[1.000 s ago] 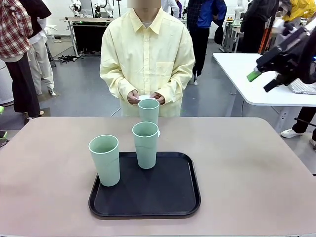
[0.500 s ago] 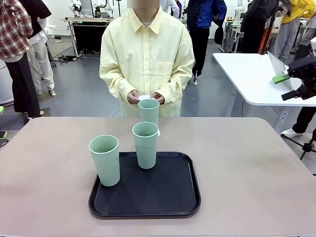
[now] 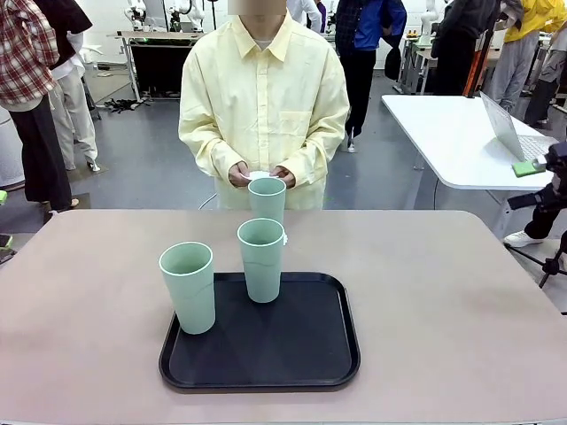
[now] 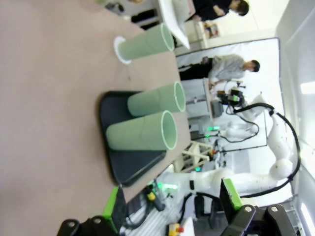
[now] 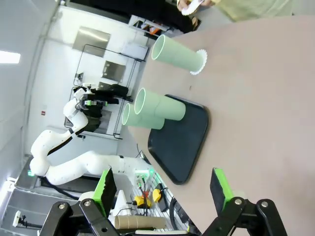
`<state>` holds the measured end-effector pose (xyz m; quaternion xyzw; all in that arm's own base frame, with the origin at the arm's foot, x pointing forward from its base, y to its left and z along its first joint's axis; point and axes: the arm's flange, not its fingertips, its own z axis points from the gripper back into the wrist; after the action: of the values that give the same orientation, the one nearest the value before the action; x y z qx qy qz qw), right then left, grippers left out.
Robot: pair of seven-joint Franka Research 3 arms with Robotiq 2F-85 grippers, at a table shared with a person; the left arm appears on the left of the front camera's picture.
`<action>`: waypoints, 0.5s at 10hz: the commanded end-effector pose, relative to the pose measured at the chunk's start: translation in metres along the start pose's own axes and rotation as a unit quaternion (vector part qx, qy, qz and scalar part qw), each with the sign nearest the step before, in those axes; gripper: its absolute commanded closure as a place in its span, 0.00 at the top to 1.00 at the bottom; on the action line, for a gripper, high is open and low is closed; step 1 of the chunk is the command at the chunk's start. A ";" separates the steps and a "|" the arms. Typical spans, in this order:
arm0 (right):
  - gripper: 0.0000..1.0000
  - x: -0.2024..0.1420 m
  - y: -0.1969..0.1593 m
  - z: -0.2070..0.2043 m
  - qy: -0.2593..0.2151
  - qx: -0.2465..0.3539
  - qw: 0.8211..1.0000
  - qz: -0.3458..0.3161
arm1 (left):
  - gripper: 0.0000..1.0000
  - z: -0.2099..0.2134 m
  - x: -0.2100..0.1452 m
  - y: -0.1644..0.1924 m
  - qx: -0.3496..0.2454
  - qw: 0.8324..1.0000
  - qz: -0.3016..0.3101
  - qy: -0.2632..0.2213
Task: Place coasters on the table and set cups on them.
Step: Take one Reusable plastic cup from the Flat Tray and place it on a coaster set by the human.
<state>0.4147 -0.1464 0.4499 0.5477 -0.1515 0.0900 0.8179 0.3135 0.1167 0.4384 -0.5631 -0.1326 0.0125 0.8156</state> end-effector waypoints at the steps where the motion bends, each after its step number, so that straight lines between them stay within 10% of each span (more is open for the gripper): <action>1: 1.00 -0.006 -0.024 0.003 -0.005 0.023 1.000 -0.019 | 1.00 0.001 0.000 -0.001 -0.007 1.000 -0.004 -0.003; 5: 1.00 -0.018 -0.055 0.005 -0.003 0.045 0.997 -0.058 | 1.00 0.001 0.000 -0.001 -0.007 1.000 -0.004 -0.003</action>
<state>0.4089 -0.1713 0.3967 0.5802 -0.1114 0.0476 0.8054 0.3135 0.1167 0.4384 -0.5631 -0.1326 0.0125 0.8156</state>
